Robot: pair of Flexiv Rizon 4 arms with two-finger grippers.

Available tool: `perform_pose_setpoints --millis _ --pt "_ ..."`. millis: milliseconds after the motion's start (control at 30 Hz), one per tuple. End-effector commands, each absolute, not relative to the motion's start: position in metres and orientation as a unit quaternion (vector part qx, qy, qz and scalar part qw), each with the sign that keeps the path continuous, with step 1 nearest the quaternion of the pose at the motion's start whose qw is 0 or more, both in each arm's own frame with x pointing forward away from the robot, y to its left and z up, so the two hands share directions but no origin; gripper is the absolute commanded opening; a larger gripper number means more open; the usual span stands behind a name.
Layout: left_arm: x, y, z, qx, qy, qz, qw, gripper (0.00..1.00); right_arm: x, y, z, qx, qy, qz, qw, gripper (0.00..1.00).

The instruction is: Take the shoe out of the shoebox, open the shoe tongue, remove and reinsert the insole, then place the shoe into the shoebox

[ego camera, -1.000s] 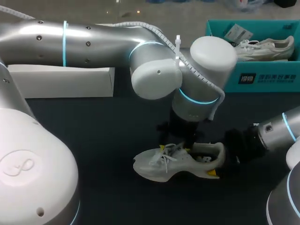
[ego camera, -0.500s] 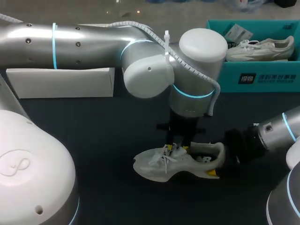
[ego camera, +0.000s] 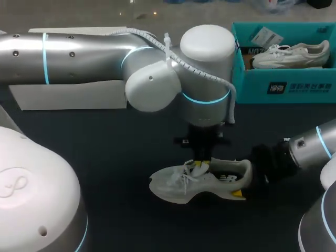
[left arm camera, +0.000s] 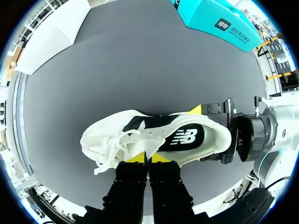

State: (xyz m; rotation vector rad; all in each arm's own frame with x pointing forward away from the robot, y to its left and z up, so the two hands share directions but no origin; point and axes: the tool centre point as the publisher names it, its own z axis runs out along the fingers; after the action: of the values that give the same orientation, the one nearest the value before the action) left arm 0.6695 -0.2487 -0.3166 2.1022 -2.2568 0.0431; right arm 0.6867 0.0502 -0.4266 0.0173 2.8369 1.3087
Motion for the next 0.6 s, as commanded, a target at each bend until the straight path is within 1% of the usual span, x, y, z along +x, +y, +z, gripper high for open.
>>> perform_pose_setpoints --millis 33,400,600 --pt "0.664 -0.224 -0.303 0.684 -0.725 0.059 0.053 0.0 0.686 0.052 -0.428 0.006 0.909 0.417 0.01 0.0" --pt "0.661 -0.199 -0.294 0.697 -0.699 0.123 0.098 0.0 0.686 0.052 -0.428 0.006 0.909 0.417 0.01 0.0" --pt "0.659 -0.184 -0.303 0.714 -0.68 0.125 0.107 0.0 0.686 0.052 -0.428 0.006 0.909 0.417 0.01 0.0"
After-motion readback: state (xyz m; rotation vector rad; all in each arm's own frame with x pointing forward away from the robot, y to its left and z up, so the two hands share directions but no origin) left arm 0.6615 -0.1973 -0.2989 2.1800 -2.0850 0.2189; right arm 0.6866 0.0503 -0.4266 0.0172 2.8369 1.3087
